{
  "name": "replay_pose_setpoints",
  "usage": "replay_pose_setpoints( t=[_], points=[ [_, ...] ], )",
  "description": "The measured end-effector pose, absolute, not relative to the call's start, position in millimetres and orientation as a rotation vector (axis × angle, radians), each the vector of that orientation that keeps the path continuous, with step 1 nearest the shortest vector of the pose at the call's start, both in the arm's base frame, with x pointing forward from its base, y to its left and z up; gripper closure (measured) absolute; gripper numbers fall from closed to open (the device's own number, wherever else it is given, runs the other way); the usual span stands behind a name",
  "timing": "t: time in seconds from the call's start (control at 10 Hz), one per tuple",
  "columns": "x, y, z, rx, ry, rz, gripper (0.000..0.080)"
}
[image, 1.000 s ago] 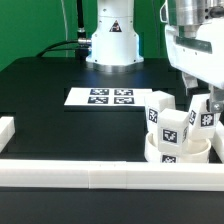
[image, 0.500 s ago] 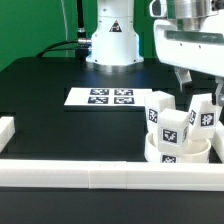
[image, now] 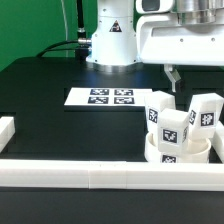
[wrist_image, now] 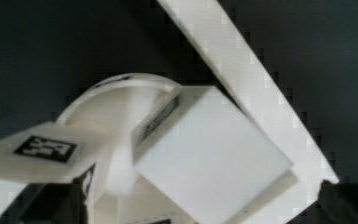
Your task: Assemble stool
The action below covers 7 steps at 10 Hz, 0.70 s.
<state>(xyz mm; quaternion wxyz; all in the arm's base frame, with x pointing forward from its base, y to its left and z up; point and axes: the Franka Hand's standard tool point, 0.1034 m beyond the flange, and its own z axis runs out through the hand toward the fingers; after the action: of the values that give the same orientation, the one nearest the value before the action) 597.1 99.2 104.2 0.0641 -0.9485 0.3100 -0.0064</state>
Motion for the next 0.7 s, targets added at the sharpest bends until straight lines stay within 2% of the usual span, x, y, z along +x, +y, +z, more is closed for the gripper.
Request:
replay_pose_setpoints(
  t=[0.5, 0.7],
  points=[
    [599.7, 96.3, 105.5, -3.009, 0.407, -0.055, 0.0150],
    [601.3, 101.8, 108.8, -3.061, -0.022, -0.093, 0.0150]
  ],
)
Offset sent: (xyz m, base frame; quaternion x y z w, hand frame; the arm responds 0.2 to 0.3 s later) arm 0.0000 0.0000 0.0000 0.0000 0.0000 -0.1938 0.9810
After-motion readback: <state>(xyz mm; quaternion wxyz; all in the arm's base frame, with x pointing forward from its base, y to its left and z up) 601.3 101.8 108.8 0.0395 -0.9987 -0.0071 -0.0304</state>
